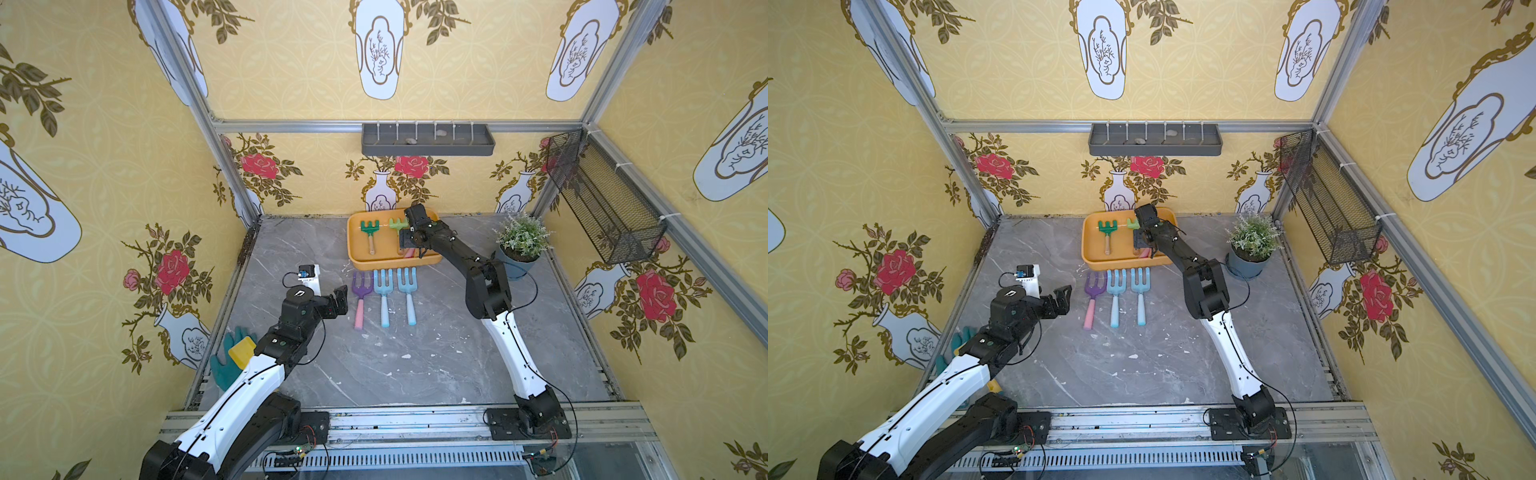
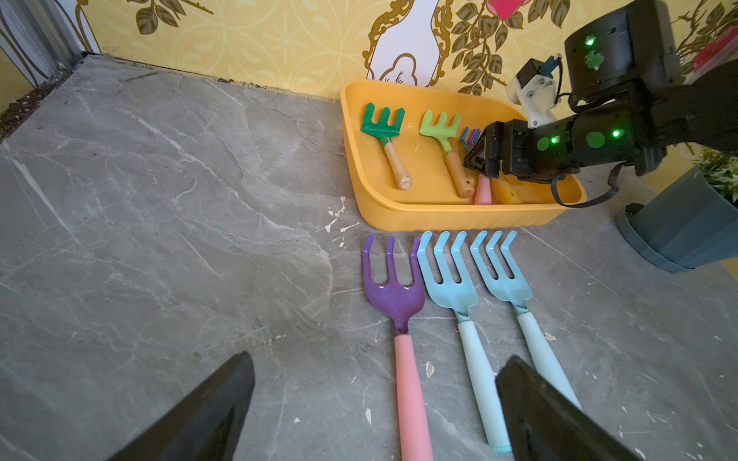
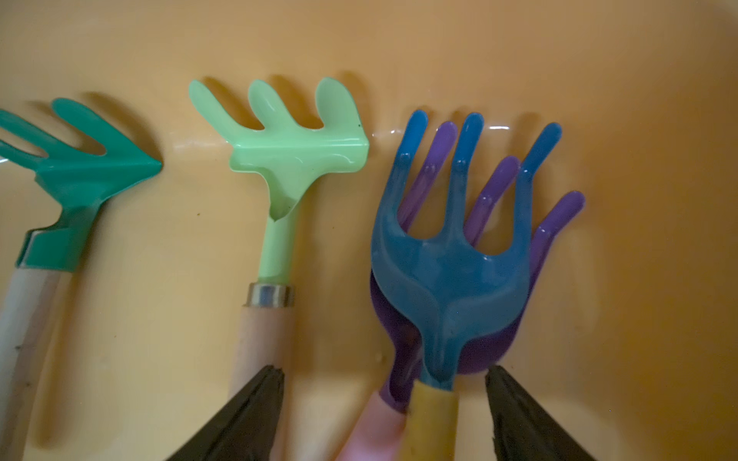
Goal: Take the hand rake out of the storage box
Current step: Pick up the rake from the storage box.
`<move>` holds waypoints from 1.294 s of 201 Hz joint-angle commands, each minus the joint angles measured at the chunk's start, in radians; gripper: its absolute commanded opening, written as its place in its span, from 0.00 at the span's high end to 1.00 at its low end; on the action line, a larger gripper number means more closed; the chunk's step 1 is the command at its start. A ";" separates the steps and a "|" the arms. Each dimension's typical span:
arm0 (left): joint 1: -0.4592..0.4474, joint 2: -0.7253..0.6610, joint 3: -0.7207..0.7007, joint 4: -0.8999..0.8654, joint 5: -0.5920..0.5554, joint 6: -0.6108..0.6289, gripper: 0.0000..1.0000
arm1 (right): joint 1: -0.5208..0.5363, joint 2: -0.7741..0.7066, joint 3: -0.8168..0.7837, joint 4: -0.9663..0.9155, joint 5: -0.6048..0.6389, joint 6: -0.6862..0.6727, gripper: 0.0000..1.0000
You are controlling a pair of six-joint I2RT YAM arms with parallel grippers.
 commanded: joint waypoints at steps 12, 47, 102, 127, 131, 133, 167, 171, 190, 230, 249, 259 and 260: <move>0.001 0.015 0.006 0.011 -0.002 0.013 0.00 | -0.001 0.032 0.033 -0.027 0.010 -0.057 0.24; 0.001 0.037 0.017 0.005 0.003 0.016 0.00 | -0.020 0.049 0.023 0.033 -0.037 -0.110 0.32; 0.001 0.040 0.013 0.014 0.007 0.024 0.00 | -0.056 -0.020 -0.072 0.097 -0.072 -0.114 0.59; 0.001 0.046 0.014 0.014 0.010 0.024 0.00 | -0.060 -0.072 -0.125 0.136 -0.128 -0.114 0.71; 0.001 0.045 0.014 0.015 0.010 0.024 0.00 | -0.063 -0.076 -0.129 0.139 -0.140 -0.113 0.73; 0.001 0.046 0.014 0.015 0.010 0.025 0.00 | -0.063 -0.077 -0.130 0.140 -0.147 -0.113 0.73; 0.001 0.034 0.010 0.011 0.003 0.024 0.00 | -0.067 -0.106 -0.155 0.143 -0.168 -0.115 0.86; 0.001 0.034 0.009 0.011 0.003 0.024 0.00 | -0.067 -0.111 -0.160 0.146 -0.167 -0.115 0.87; 0.001 0.035 0.008 0.014 0.003 0.025 0.00 | -0.067 -0.132 -0.173 0.153 -0.162 -0.118 0.86; 0.001 0.043 0.009 0.013 0.000 0.024 0.00 | -0.067 -0.175 -0.192 0.163 -0.157 -0.130 0.94; 0.001 0.043 0.008 0.014 -0.001 0.024 0.00 | -0.066 -0.205 -0.220 0.177 -0.153 -0.133 0.97; 0.001 0.043 0.008 0.011 -0.005 0.024 0.00 | -0.065 -0.226 -0.238 0.178 -0.136 -0.133 0.98; 0.001 0.042 0.008 0.010 -0.004 0.024 0.00 | -0.065 -0.229 -0.240 0.179 -0.135 -0.133 0.98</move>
